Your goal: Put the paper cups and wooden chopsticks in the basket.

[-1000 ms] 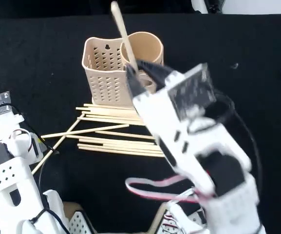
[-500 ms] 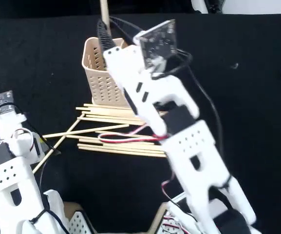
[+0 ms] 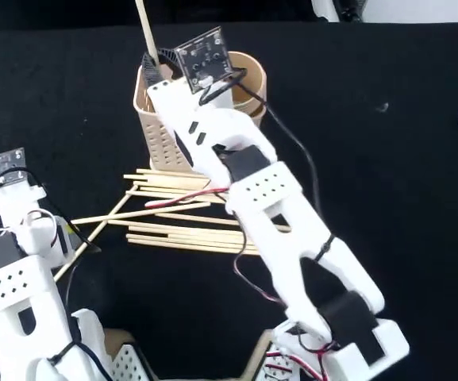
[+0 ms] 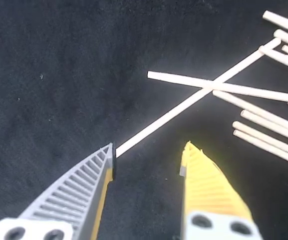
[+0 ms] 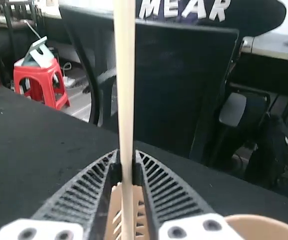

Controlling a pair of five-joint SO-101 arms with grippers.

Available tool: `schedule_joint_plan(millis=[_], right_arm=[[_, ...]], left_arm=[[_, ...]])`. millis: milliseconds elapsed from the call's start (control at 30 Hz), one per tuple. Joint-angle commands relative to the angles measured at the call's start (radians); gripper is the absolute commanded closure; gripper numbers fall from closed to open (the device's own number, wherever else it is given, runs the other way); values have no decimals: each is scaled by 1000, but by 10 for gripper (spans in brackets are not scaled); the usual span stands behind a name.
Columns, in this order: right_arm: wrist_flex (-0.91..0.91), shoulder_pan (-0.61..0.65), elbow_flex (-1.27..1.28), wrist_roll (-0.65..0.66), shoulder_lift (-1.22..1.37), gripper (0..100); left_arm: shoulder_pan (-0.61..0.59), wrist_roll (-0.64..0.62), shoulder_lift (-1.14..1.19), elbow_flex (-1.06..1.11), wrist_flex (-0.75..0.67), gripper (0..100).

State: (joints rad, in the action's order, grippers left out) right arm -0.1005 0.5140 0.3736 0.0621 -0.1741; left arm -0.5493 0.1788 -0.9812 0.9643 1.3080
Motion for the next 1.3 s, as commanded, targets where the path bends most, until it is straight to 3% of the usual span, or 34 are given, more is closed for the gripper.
schedule_joint_plan(millis=[0,167,467,600,867,1033,1133,1267], right_arm=[[-15,-3,-53,0,-5,969],[-308,17,-182,-6,-65,802],[-680,15,-414,-2,-189,808],[-893,38,-420,5,-292,885],[-1212,104,-265,224,-386,923],[-1211,106,50,319,-387,834],[-1099,126,291,450,-387,773],[-914,126,542,539,-387,773]], left_arm=[[10,-3,-11,-2,11,778],[13,-3,-11,-2,11,778],[13,-3,-11,-2,9,777],[13,-3,-11,-2,9,777],[13,-3,-11,-2,8,777],[13,-3,-11,-2,6,777],[13,-3,-11,-2,5,776],[13,-3,-11,-2,6,776]])
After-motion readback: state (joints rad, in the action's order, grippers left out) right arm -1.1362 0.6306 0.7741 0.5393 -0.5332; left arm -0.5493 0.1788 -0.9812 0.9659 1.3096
